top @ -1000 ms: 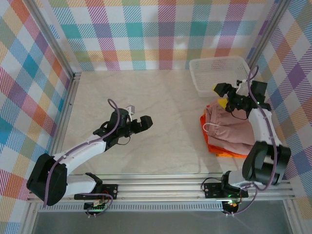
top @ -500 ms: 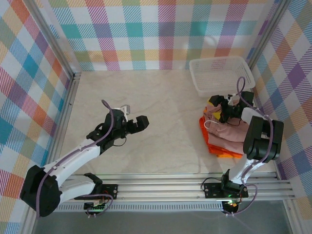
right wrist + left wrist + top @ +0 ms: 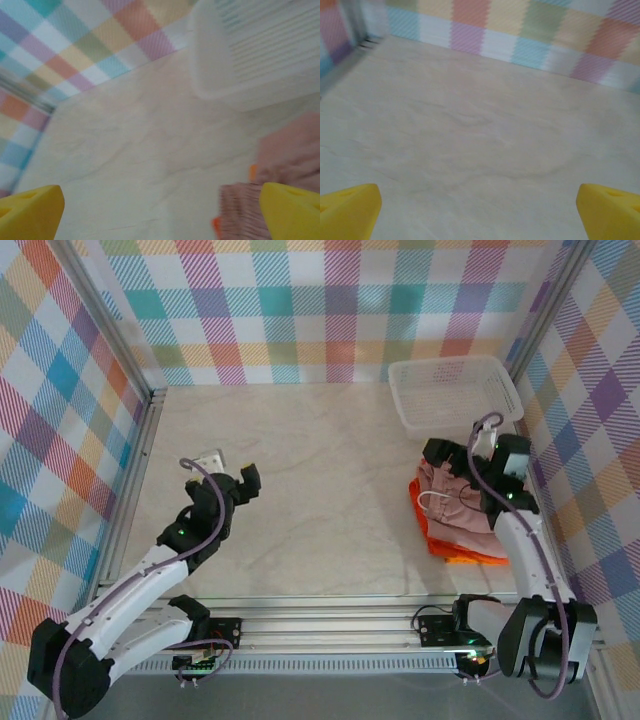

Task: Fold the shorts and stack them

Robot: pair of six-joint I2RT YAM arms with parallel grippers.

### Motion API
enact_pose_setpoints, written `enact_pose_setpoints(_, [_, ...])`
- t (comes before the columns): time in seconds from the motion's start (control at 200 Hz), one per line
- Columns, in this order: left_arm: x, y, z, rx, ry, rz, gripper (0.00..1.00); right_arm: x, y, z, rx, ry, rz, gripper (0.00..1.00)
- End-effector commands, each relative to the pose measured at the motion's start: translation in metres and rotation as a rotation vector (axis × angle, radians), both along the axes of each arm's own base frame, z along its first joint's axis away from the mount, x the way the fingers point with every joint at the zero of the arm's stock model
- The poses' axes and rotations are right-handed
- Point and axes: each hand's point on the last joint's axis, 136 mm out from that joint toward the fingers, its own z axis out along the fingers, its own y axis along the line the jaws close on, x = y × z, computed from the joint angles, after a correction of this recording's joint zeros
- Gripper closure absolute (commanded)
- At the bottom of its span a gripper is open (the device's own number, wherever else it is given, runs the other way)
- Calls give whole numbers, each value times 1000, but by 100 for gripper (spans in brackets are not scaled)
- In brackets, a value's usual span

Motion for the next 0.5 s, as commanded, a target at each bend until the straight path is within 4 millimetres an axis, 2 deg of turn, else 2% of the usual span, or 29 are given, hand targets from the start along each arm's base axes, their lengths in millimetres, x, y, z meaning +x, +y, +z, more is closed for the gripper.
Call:
enact_pose_setpoints(0.0, [8,35,-10,113,-65,131,0,6,-17,-28,-222,-104,-46,1])
enact_pose_setpoints(0.14, [16,66,-34,133,-78,242,0,6,-19,-62,-324,-145,-39,1])
enact_pose_setpoints(0.285, [24,81,-67,147,-69,258,0,9,-18,-95,-348,-159,-34,1])
enact_pose_setpoints(0.365, [29,87,-83,162,-49,268,0,18,-20,-92,-346,-192,-48,0])
enact_pose_setpoints(0.42, [32,85,-83,176,-45,242,0,23,-17,-91,-351,-227,-32,0])
enact_pose_setpoints(0.495, [35,87,-84,160,-55,217,0,30,-15,-104,-340,-203,-16,1])
